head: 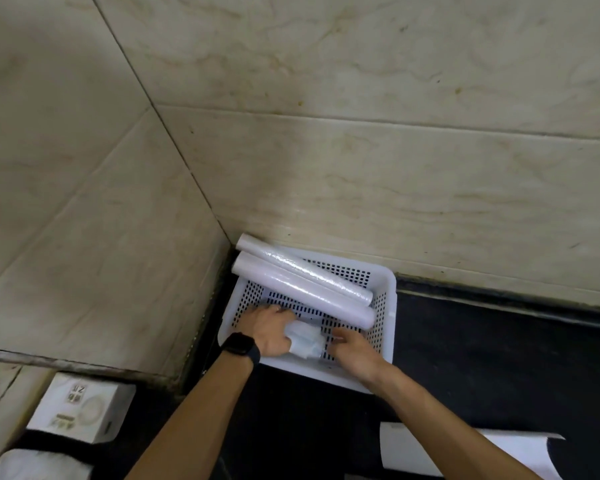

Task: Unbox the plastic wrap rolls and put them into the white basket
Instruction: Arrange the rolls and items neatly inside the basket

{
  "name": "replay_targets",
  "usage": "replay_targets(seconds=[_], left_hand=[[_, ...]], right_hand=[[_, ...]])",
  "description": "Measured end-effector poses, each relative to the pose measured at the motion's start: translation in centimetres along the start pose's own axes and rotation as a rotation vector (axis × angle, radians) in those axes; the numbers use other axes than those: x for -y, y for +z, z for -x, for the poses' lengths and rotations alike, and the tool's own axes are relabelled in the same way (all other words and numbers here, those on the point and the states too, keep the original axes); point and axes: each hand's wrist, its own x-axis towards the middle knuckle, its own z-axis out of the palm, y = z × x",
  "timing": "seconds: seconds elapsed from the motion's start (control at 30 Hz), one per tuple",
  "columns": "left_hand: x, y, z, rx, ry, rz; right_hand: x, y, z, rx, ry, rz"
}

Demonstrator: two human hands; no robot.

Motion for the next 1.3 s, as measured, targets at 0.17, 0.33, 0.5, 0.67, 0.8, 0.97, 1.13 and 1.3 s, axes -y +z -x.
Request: replay_targets(seconds=[0.17, 0.33, 0.5, 0.67, 0.8, 0.97, 1.13, 1.3], left_hand=[[0.2, 0.2, 0.1, -0.043, -0.025, 0.064], [-0.2, 0.4, 0.1, -0.023, -0.043, 0.039], [-0.4, 0.5, 0.2, 0.025, 0.002, -0.008], [-0.3, 0.9, 0.3, 0.039, -0.030, 0.036], [0.7, 0.8, 0.9, -0.159, -0.109, 0.488], [2.8, -1.8, 0.8, -0.449, -0.366, 1.396], [3.1, -4.8, -0.1, -0.536, -0.406, 1.701], [2.6, -4.8, -0.8, -0.555, -0.479, 1.673]], right_hand=[[0.7, 1.2, -0.1, 0.118, 0.028, -0.050], [0.9, 1.1, -0.6, 0.078, 0.084, -0.143], [1.5, 1.3, -0.5, 0.110, 0.063, -0.109], [1.6, 1.0, 0.1, 0.180, -0.023, 0.011], [0.6, -1.1, 0.0, -0.084, -0.101, 0.213], [2.7, -4.4, -1.8, -0.411, -0.291, 0.289], [5.0, -5.4, -5.6, -0.285, -0.261, 0.664], [5.4, -5.7, -7.8, -0.247, -0.269, 0.855]])
